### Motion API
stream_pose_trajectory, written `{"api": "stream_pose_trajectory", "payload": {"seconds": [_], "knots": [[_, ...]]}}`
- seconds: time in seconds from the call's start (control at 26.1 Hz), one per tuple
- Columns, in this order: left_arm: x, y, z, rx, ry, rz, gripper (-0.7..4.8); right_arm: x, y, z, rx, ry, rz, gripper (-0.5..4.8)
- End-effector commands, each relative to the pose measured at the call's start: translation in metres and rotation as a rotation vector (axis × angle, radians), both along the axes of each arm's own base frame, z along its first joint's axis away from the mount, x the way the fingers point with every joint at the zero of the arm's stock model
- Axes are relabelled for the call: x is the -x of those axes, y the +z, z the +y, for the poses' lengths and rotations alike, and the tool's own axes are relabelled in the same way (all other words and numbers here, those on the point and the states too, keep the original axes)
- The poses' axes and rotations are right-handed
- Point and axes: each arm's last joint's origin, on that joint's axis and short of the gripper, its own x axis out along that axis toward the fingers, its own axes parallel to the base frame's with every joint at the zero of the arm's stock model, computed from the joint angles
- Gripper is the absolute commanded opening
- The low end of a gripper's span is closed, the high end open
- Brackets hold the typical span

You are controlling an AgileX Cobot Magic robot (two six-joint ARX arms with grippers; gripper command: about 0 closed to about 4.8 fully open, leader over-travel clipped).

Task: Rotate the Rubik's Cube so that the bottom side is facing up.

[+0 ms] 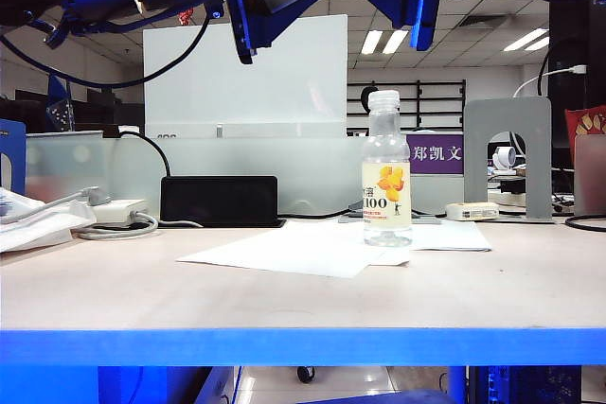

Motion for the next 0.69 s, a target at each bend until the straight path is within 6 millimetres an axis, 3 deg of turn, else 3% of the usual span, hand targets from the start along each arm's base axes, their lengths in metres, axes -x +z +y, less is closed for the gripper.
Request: {"api": "stream_pose_trajectory", "payload": {"seconds": [0.04,0.11,0.42,0.69], "knots": [[0.001,0.004,0.0,0.007,-0.016,-0.042,1.42,0.001,0.003,0.001,0.002,0.012,-0.033,3.48],[0.001,0.004,0.0,0.006,-0.015,-0.043,1.42,0.002,0.003,0.001,0.007,0.016,-0.042,4.58],[-0.006,0.003,0.009,-0.007,0.021,-0.036,1.42,-0.002,-0.002,0.0,0.061,-0.013,-0.05,4.63],[-0.011,0.0,0.014,-0.031,0.032,-0.015,1.42,-0.016,-0.005,-0.026,0.09,-0.122,-0.038,4.63]]}}
